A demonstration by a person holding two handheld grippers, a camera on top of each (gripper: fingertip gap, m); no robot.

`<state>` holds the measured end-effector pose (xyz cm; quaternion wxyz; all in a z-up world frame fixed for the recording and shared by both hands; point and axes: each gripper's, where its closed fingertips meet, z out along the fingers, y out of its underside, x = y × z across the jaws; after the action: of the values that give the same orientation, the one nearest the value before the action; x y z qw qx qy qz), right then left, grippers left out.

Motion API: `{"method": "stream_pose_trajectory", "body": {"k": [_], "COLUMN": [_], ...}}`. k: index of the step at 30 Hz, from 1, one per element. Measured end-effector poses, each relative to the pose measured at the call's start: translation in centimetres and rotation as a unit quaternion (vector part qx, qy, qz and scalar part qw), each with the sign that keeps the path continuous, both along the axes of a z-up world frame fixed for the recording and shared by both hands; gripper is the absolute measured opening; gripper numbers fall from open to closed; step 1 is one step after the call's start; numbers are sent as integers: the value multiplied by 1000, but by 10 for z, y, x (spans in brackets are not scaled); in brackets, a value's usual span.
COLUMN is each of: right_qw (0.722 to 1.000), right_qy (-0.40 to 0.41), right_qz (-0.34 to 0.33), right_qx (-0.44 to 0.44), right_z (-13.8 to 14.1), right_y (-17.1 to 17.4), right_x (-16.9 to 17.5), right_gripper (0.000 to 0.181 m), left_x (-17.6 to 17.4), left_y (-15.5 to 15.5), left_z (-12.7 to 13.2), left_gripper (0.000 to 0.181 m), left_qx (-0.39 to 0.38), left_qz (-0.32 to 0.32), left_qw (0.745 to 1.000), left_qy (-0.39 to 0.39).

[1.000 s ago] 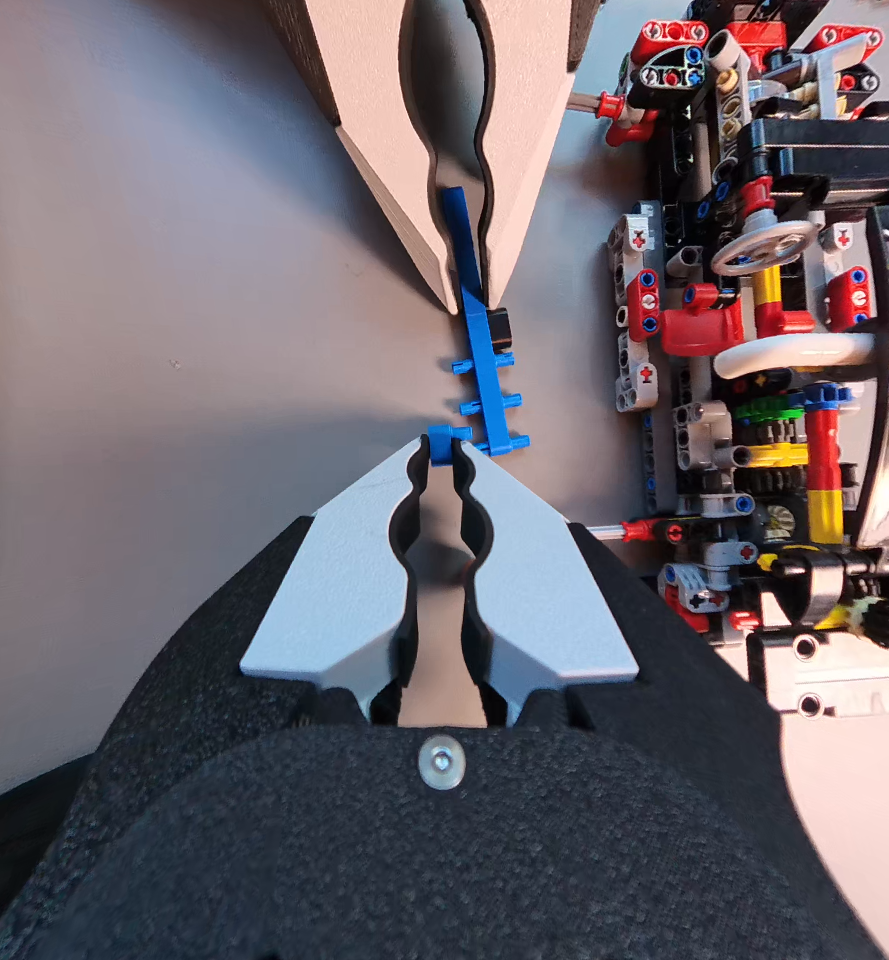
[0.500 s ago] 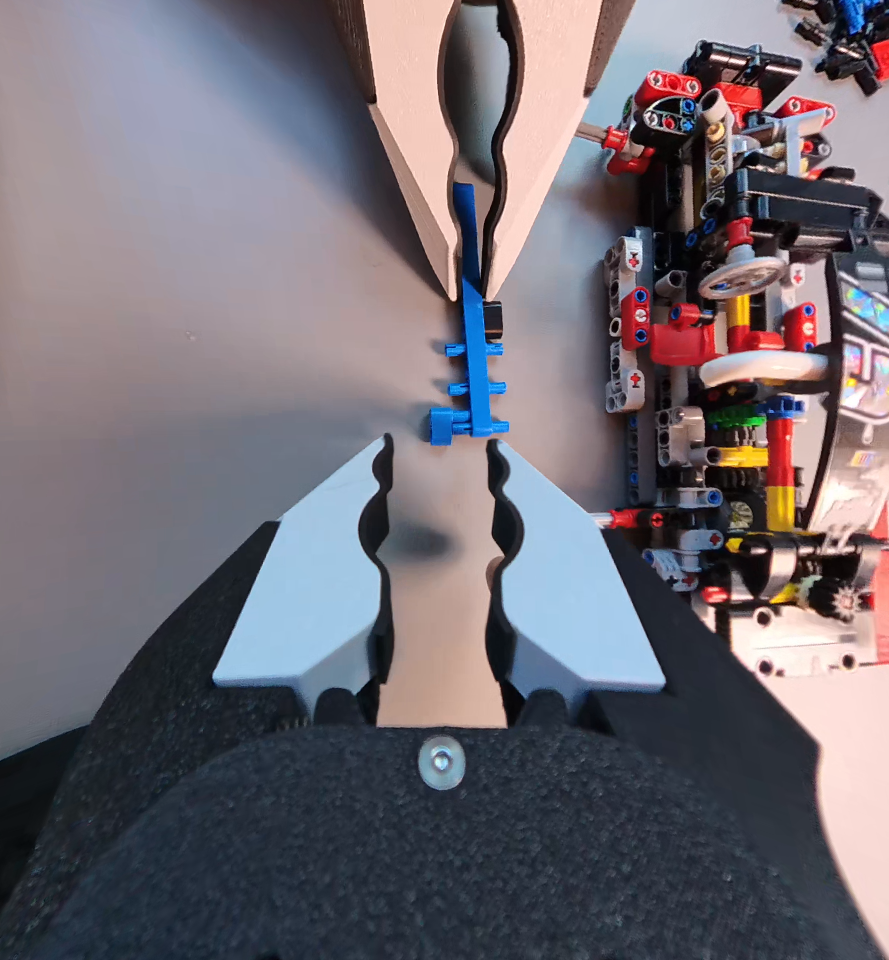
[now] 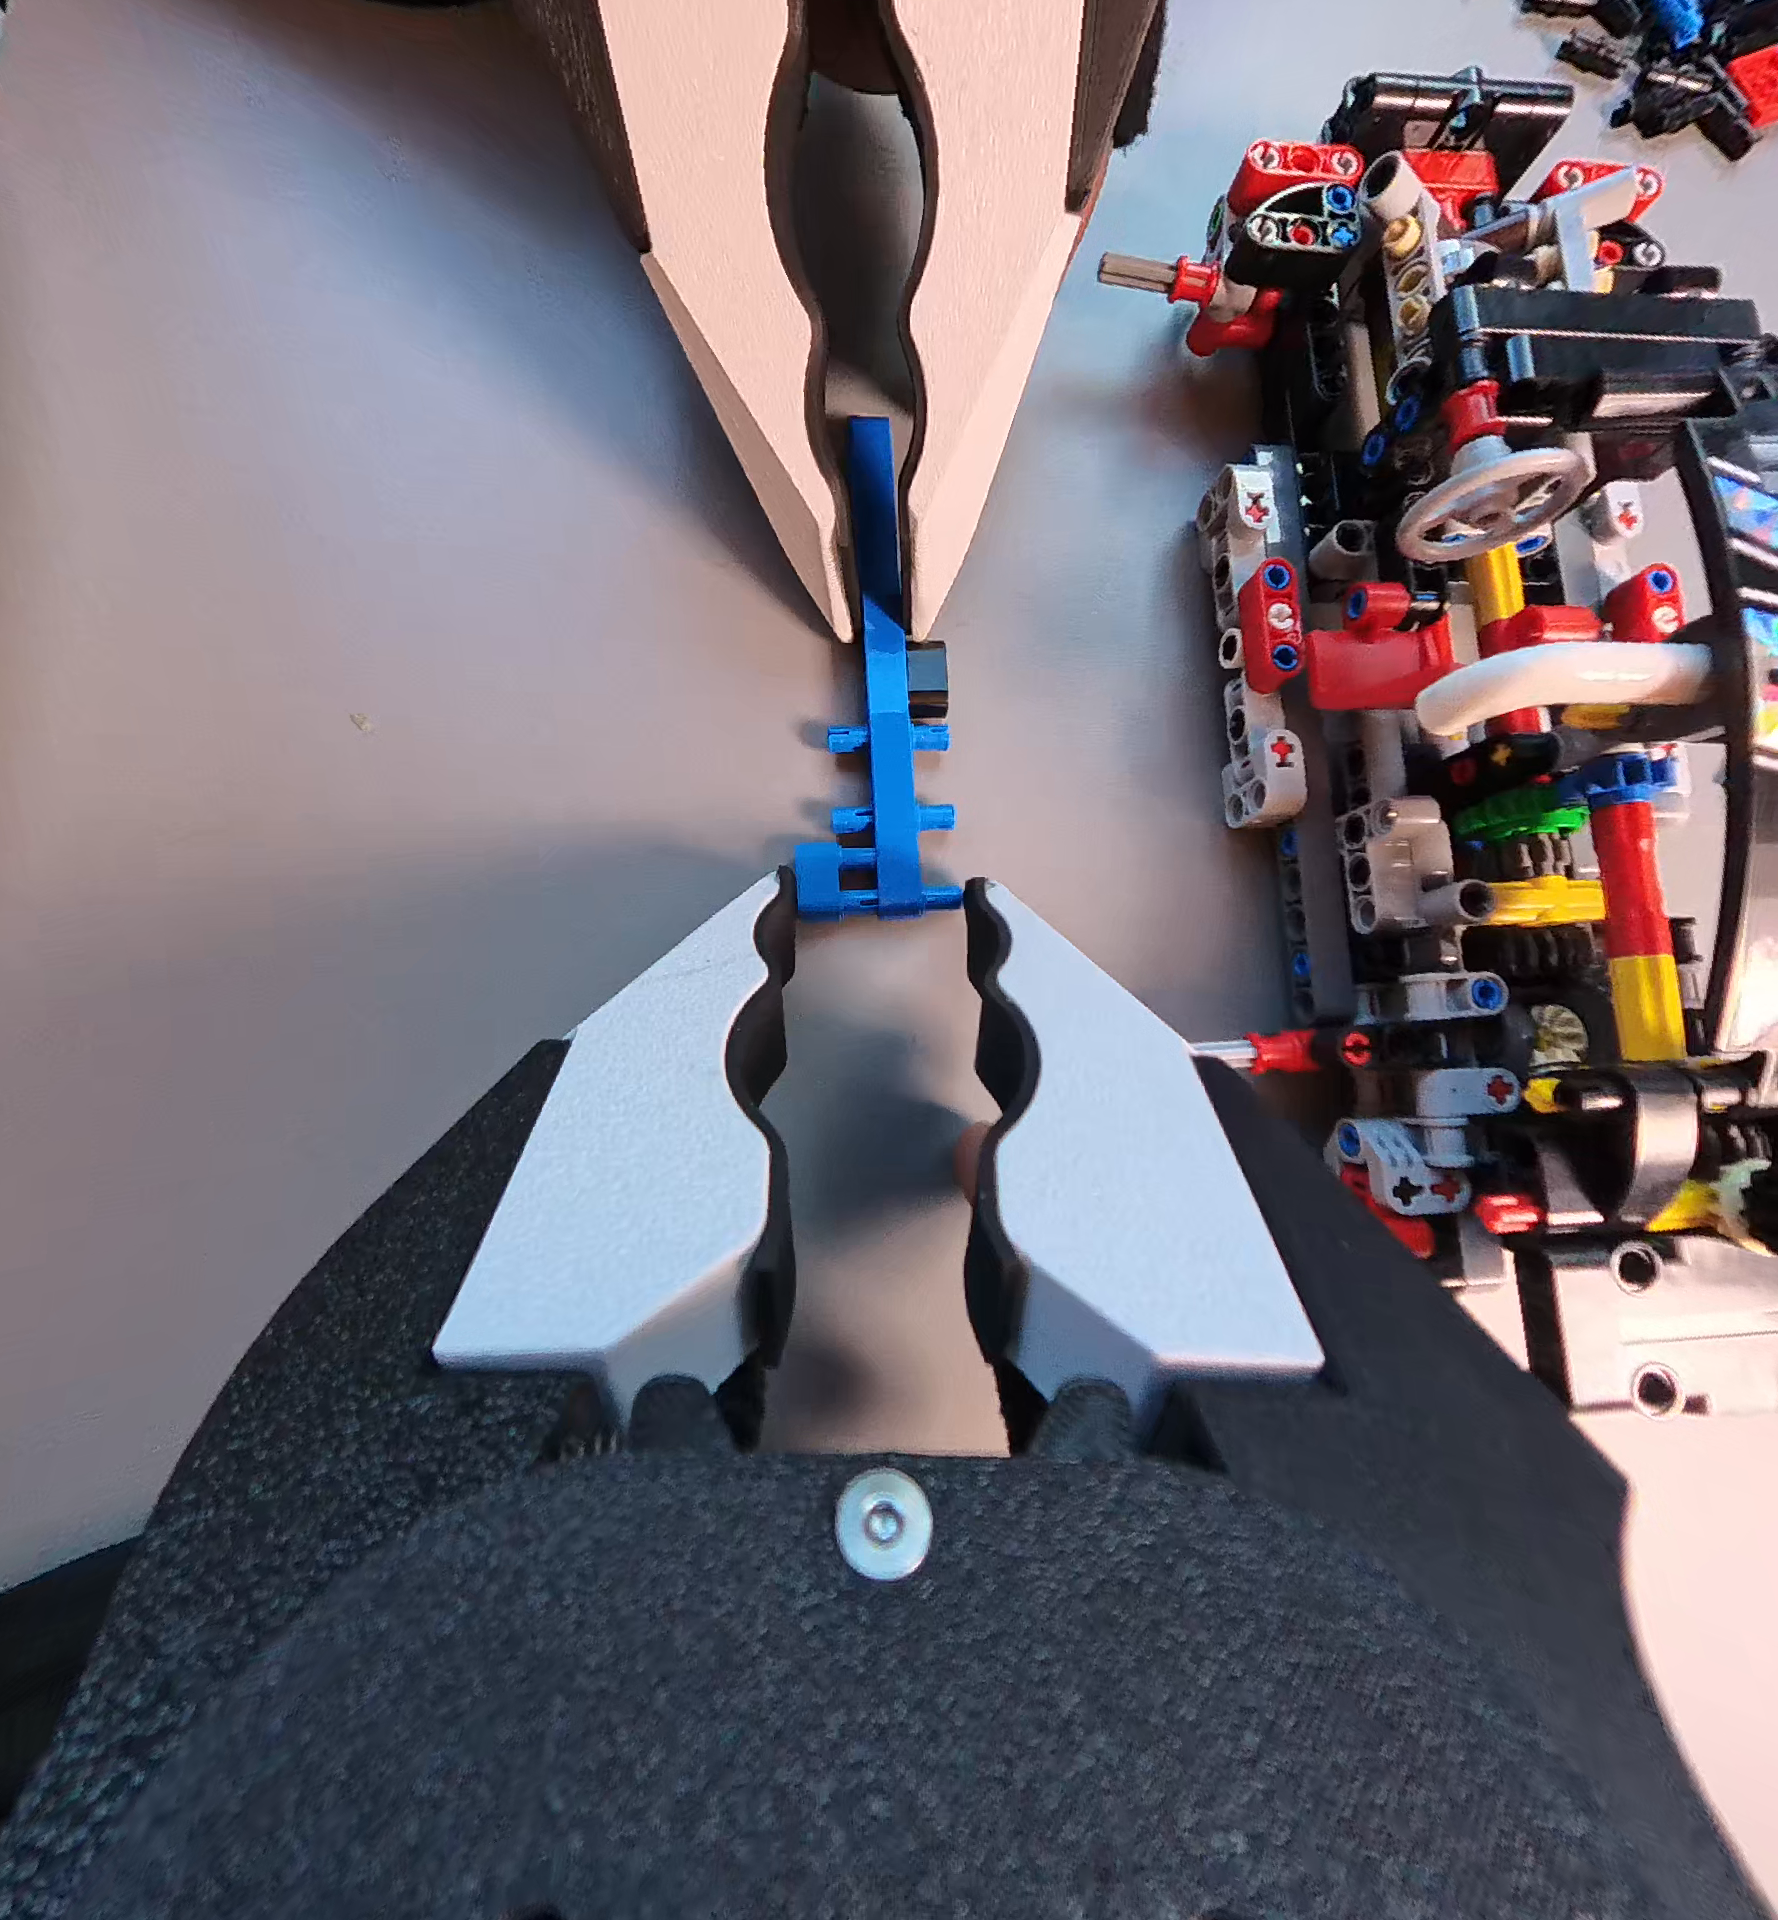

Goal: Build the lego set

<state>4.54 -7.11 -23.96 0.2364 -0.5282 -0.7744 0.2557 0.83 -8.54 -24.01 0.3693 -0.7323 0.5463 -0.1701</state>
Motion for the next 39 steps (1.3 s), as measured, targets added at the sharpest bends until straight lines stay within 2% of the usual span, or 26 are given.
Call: {"method": "stream_pose_trajectory", "body": {"k": [10, 18, 21, 33, 39], "right_qw": [1000, 1000, 999, 999, 999], "right_qy": [-8, -13, -12, -24, -29], "right_qz": [-3, -20, -27, -30, -27], "right_qx": [-8, -10, -11, -25, -27], "right_z": [0, -1, -1, -1, -1], "right_y": [-4, -3, -3, -5, -9], "right_x": [0, 2, 2, 3, 4], "right_gripper": [28, 28, 28, 28, 28], "left_x": [1, 5, 3, 5, 5], "left_y": [-3, -3, 0, -5, -8], "left_z": [0, 2, 2, 2, 3], "left_gripper": [6, 19, 6, 6, 7], "left_qx": [4, -18, -11, -5, -42], "left_qz": [-9, 3, 15, -5, -8], "left_qw": [1000, 1000, 1000, 1000, 999], "left_qy": [0, -7, -3, 2, -11]}}
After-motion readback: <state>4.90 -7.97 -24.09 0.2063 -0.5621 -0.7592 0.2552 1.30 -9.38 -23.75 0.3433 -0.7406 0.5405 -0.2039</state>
